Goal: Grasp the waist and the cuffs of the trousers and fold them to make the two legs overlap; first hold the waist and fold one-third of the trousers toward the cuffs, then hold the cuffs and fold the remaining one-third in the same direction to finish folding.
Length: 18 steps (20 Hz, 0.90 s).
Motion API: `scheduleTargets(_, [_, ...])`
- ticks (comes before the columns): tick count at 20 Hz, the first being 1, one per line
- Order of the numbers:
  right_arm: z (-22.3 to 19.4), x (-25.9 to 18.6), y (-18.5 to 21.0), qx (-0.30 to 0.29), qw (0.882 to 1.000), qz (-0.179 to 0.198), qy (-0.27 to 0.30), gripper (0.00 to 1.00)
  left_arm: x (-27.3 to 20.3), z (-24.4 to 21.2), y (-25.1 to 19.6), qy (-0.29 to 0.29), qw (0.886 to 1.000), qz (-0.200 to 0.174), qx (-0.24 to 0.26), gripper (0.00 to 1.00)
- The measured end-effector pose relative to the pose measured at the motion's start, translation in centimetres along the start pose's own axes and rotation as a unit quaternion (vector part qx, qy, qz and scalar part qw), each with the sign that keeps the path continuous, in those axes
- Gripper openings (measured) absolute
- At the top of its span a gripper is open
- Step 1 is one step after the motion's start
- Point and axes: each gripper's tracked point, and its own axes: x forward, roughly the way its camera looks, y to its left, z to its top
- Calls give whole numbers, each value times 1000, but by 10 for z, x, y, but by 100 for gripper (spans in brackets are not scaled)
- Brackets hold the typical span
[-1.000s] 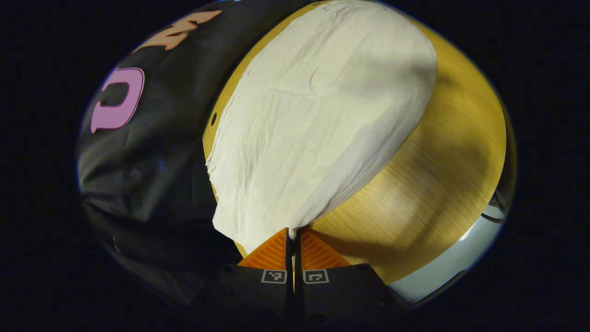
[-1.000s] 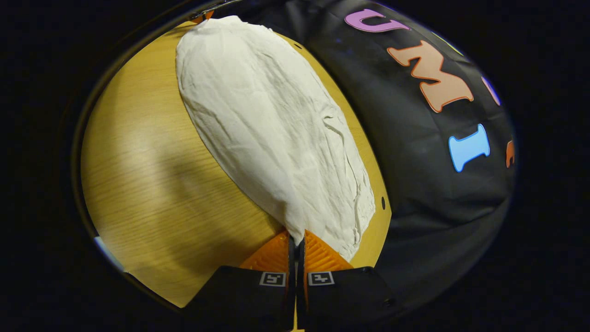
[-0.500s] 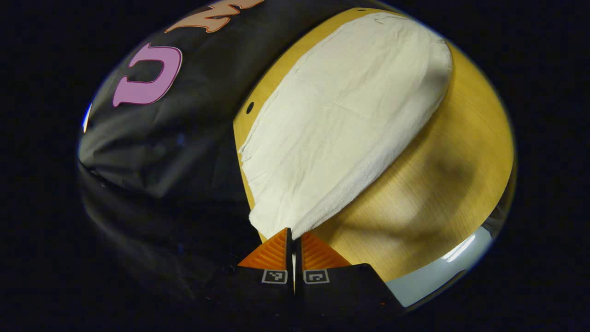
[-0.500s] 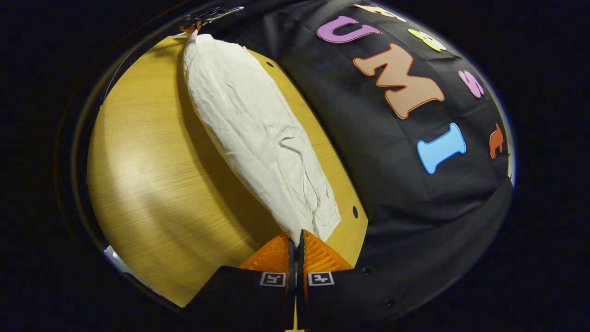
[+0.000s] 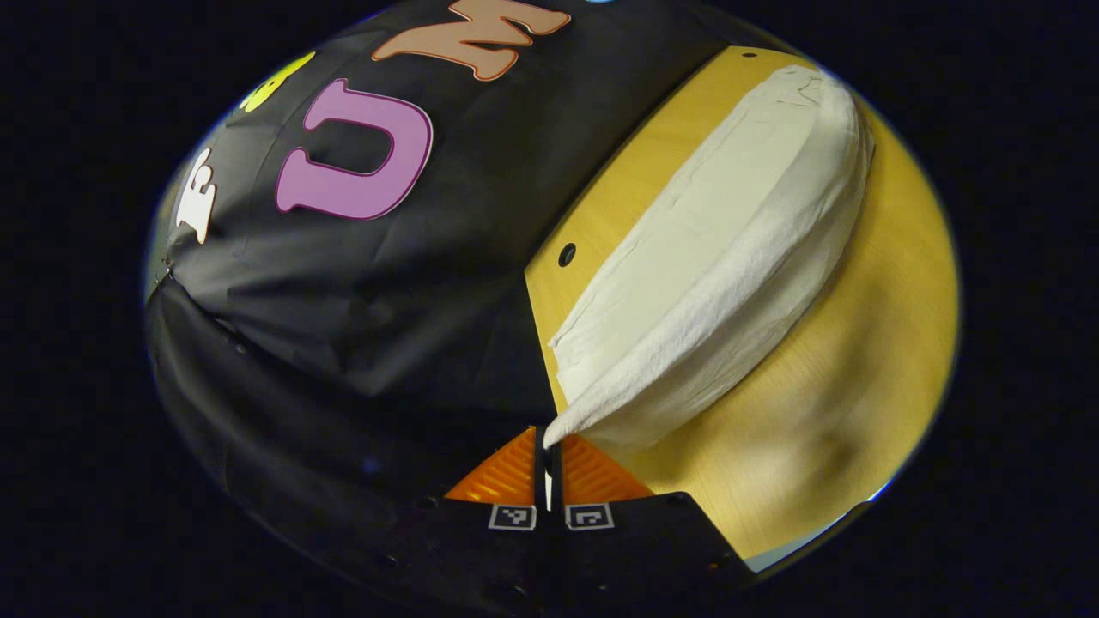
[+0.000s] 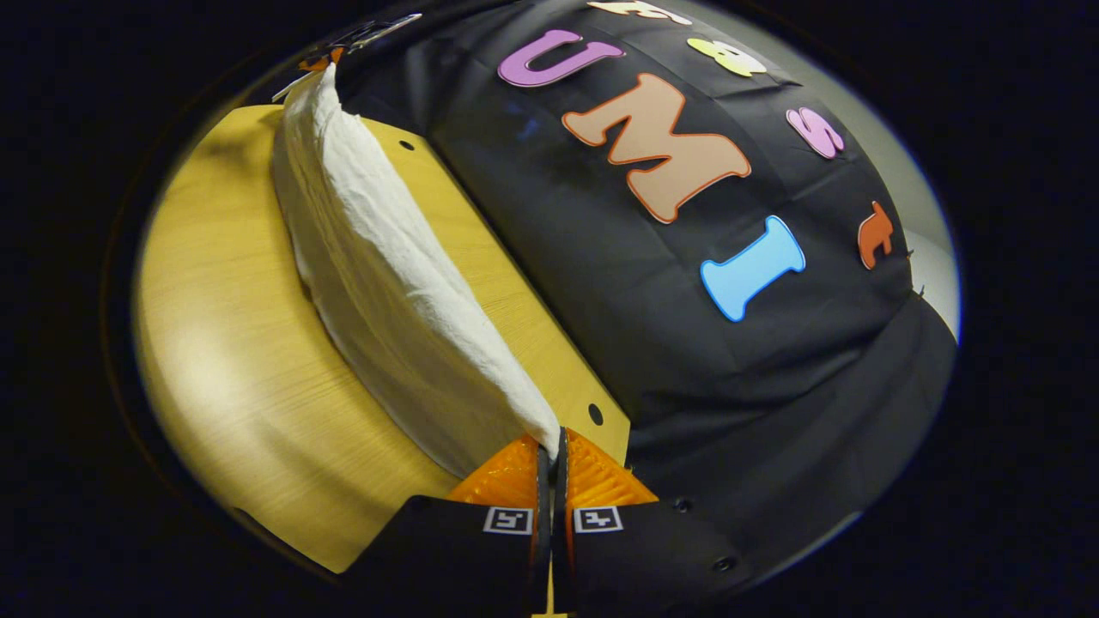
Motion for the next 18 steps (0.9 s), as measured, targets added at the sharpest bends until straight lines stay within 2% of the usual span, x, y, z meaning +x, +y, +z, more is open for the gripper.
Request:
scheduleTargets(3, [17,15,-10,3,1000,-21,2,3,23,19,22,-16,1000,12,-22,0])
scheduleTargets(4, [20,19,-11,7,1000,-25,3,0,32,24,25,-17,999,11,-32,0])
scheduleTargets(5, [23,25,-11,11,1000,-28,5,3,39,27,27,-18,999,11,-39,0])
scheduleTargets(6, [27,33,-11,13,999,-32,8,6,49,32,29,-19,999,10,-43,0])
scheduleTargets(8, [37,56,-15,12,999,-41,18,3,66,43,30,-29,999,11,-33,0])
scheduleTargets(12, [37,102,-7,-3,998,-46,46,3,107,57,16,-39,999,-9,-9,0])
scheduleTargets(18, [23,166,20,-1,995,-43,89,3,171,62,-20,-39,998,-33,-22,0])
